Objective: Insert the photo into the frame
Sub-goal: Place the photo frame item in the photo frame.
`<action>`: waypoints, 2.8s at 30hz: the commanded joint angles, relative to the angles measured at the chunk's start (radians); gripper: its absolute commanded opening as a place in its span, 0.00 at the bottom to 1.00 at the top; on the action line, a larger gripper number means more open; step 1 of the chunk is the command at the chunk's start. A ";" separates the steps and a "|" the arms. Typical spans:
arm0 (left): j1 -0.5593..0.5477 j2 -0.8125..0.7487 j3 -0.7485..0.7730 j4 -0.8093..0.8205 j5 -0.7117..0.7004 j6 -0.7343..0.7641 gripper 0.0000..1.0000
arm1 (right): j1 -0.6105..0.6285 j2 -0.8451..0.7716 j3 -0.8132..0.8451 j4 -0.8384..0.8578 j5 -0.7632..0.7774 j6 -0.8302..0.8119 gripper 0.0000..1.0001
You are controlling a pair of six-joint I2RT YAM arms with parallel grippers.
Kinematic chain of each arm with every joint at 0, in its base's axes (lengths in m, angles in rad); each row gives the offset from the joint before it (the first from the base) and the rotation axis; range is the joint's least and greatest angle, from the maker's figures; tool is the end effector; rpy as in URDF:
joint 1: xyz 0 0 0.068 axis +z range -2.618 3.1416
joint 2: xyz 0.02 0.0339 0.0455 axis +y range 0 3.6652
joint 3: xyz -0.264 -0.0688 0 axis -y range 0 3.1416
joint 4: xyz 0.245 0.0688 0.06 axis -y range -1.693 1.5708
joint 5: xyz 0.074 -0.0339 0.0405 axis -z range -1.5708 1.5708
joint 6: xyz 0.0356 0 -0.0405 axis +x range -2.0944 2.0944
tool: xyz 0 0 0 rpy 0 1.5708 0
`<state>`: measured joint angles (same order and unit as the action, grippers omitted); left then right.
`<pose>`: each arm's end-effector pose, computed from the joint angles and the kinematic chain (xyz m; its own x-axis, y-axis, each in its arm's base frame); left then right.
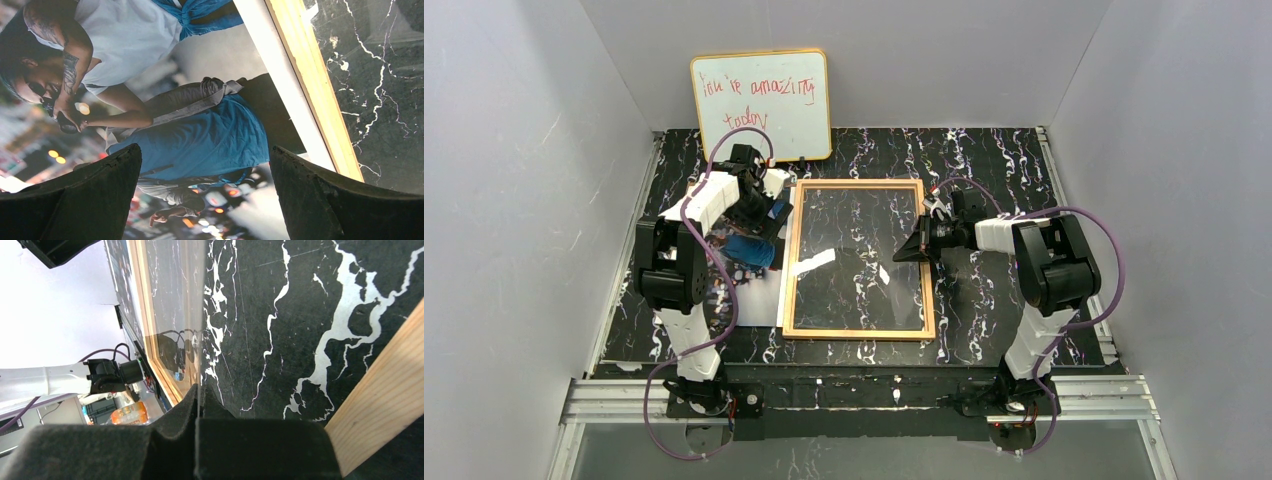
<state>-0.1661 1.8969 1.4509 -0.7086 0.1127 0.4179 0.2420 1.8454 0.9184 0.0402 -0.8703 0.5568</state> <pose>0.3896 -0.0694 0.2120 -0.7395 0.5329 -0.4112 0.5572 0.8274 0.0701 0.3312 0.1098 0.1325 -0.9683 0.1119 -0.2233 -0.1317 0.5312 0.8370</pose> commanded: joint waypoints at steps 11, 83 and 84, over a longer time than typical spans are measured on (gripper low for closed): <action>-0.011 -0.001 -0.003 -0.013 0.018 -0.008 0.98 | -0.010 0.021 0.041 -0.028 -0.023 -0.010 0.01; -0.048 0.060 -0.099 0.113 0.008 -0.056 0.98 | -0.002 -0.068 0.079 -0.162 -0.164 -0.001 0.01; -0.049 0.062 -0.101 0.115 0.007 -0.056 0.98 | -0.001 -0.066 0.078 -0.156 -0.164 0.001 0.01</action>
<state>-0.2073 1.9491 1.3739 -0.5980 0.1101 0.3721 0.2295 1.7737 0.9722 -0.1108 -0.9905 0.5682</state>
